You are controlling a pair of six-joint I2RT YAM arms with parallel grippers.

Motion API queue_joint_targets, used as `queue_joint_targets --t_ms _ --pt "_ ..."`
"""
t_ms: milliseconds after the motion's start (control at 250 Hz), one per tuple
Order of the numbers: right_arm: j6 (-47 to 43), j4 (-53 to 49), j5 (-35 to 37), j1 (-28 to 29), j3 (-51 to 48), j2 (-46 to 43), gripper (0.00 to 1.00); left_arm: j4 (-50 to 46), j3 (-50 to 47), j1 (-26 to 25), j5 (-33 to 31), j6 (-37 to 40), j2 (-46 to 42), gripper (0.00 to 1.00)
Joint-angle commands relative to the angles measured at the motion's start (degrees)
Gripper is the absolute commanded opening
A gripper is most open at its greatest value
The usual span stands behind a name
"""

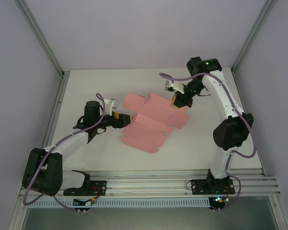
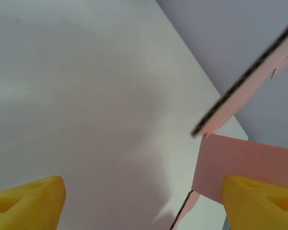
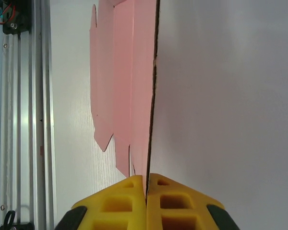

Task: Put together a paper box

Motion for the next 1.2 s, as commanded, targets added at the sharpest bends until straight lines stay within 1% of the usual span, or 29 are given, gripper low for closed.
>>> queue_joint_targets --t_ms 0,72,184,232,284,355,375,427,527,591,659,779,831,855,890,978,1010,1094,1150,1194 --pt "-0.8 -1.6 -4.1 -0.1 0.7 -0.4 0.00 5.7 0.2 -0.8 4.7 -0.3 2.5 0.82" --pt "-0.7 -1.7 -4.3 -0.1 0.6 -0.1 0.00 8.9 0.3 -1.6 6.3 -0.8 4.6 0.80" --pt "-0.4 -1.6 -4.5 0.0 0.6 0.1 0.00 11.3 1.5 -2.8 7.6 -1.0 7.3 0.76" --pt "-0.5 -1.7 -4.8 0.0 0.6 0.2 0.00 12.2 2.1 -3.2 7.7 -1.2 8.4 0.71" --pt "-0.7 -1.9 -5.3 0.1 0.5 0.1 0.00 13.3 2.7 -3.7 7.9 -1.6 9.7 0.69" --pt "-0.7 -1.8 -5.5 0.2 0.4 0.1 0.00 14.7 3.6 -4.0 8.4 -2.7 11.4 0.63" --pt "-0.7 -1.8 -5.4 0.2 0.4 0.1 0.00 15.1 3.7 -4.1 8.5 -2.9 11.7 0.61" --pt "-0.5 -1.7 -5.4 0.2 0.2 0.1 0.00 15.9 3.9 -4.1 8.0 -3.5 12.4 0.52" --pt "-0.6 -1.6 -5.9 0.2 -0.3 0.1 0.00 17.0 4.0 -4.4 7.2 -4.1 13.4 0.46" --pt "-0.4 -1.3 -6.0 0.2 -0.8 -0.1 0.00 16.2 4.1 -4.4 5.2 -4.2 13.5 0.39" --pt "-0.3 -0.5 -6.0 0.2 -1.3 -0.4 0.00 13.7 4.5 -4.6 1.6 -3.9 13.4 0.34" --pt "-0.1 0.1 -6.3 0.2 -1.5 -0.7 0.00 7.4 5.6 -5.9 -7.0 -2.2 12.7 0.34" --pt "0.2 0.4 -6.4 0.2 -1.5 -0.8 0.00 5.7 5.9 -7.0 -9.9 -1.1 12.4 0.38" --pt "0.3 0.6 -6.4 0.2 -1.4 -0.8 0.00 5.1 5.9 -7.5 -11.1 -0.9 12.1 0.37" --pt "0.6 0.8 -6.6 0.2 -1.6 -0.7 0.00 5.1 5.7 -7.9 -11.7 -0.5 11.8 0.37" --pt "0.9 1.1 -7.0 0.2 -1.8 -0.5 0.00 7.0 4.5 -8.7 -13.4 -0.9 11.4 0.42" --pt "0.8 1.2 -7.2 0.2 -1.9 -0.5 0.00 7.8 3.9 -8.8 -13.6 -0.9 11.5 0.46" --pt "0.7 1.2 -7.5 0.2 -1.9 -0.4 0.00 8.1 3.2 -8.8 -15.9 -1.2 11.3 0.47" --pt "0.9 1.3 -7.6 0.2 -1.9 -0.4 0.00 6.6 3.4 -9.2 -19.0 -1.9 11.0 0.54" --pt "0.9 1.3 -7.5 0.2 -1.9 -0.4 0.00 4.9 3.9 -9.8 -22.3 -1.7 10.7 0.63"
